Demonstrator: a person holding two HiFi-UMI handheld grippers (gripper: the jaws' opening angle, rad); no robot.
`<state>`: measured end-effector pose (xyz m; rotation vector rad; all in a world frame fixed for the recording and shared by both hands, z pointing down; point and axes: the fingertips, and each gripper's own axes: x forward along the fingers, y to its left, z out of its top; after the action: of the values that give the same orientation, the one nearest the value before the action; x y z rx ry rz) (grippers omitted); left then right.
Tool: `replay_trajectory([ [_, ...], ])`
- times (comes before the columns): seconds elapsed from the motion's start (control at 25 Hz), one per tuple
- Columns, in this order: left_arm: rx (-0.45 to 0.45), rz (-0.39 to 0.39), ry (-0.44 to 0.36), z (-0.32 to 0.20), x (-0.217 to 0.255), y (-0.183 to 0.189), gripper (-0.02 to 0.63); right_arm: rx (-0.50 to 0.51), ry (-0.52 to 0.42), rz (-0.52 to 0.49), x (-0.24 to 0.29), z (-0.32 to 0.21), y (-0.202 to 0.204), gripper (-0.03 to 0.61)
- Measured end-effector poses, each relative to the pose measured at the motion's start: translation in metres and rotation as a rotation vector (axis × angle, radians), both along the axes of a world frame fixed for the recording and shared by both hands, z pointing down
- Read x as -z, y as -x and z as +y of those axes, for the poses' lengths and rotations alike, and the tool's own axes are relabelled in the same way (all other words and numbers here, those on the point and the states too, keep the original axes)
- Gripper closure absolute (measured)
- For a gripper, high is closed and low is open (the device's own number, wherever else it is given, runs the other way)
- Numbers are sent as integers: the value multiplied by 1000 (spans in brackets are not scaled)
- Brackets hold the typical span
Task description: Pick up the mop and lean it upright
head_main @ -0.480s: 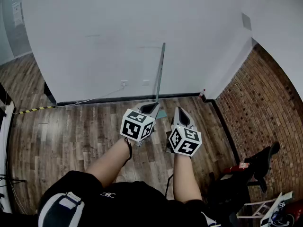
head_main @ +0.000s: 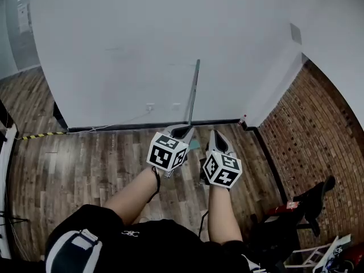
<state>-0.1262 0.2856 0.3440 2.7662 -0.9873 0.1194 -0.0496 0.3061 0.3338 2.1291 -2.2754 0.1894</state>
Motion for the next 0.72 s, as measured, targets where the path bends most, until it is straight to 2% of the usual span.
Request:
replay_trajectory([
  [0.2,-3,10,0,-14,-1,13,617,-24,-17,-25,0,-11,9,565],
  [0.48,-31,18,22,-37,-17,36,617,-65,6,-26,-16,-29,29,565],
  [0.72,-36,1,44,-55,-31,35,617,-70,43,-45,-34,-50,26,565],
])
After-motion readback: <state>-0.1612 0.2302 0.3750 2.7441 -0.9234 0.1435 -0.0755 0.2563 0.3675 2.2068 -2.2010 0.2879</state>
